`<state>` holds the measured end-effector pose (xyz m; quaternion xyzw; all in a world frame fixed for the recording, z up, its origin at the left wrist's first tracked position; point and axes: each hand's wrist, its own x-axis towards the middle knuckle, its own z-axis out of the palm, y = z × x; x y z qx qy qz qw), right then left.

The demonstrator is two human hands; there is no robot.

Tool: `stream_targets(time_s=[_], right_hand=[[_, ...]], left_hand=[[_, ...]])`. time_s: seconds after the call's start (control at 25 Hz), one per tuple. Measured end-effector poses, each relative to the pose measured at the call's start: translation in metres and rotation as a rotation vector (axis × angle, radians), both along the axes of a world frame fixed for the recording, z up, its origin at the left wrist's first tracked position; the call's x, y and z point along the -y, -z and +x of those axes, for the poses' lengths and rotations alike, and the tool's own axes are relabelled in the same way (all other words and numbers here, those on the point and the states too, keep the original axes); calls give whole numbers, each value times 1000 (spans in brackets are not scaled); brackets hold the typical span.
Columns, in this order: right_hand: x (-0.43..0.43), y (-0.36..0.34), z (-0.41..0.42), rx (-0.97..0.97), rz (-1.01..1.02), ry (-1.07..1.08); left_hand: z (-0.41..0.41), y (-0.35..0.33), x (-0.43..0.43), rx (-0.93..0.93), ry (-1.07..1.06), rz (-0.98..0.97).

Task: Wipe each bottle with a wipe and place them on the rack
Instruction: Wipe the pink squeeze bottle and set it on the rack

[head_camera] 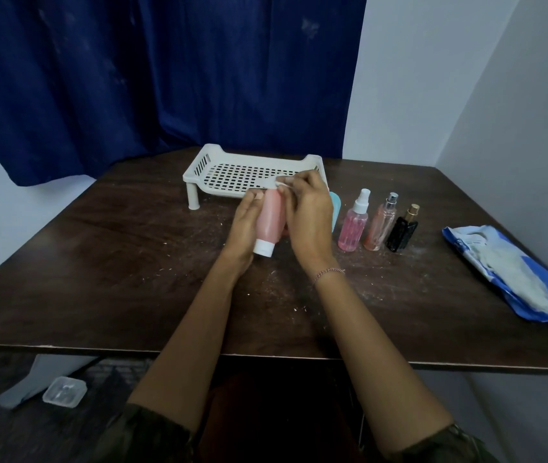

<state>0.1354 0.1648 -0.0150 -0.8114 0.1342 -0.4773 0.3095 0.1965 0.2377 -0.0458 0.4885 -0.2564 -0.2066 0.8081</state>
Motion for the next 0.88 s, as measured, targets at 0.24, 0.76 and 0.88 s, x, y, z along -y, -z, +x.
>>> stream_targets(time_s=[0.24, 0.76, 0.88], right_hand=[[1, 0, -3, -28, -94, 13], [0, -5, 2, 13, -134, 22], [-2, 0, -1, -12, -128, -25]], left_hand=[[1, -5, -2, -22, -28, -4], [8, -4, -4, -27, -51, -48], [7, -7, -3, -77, -90, -65]])
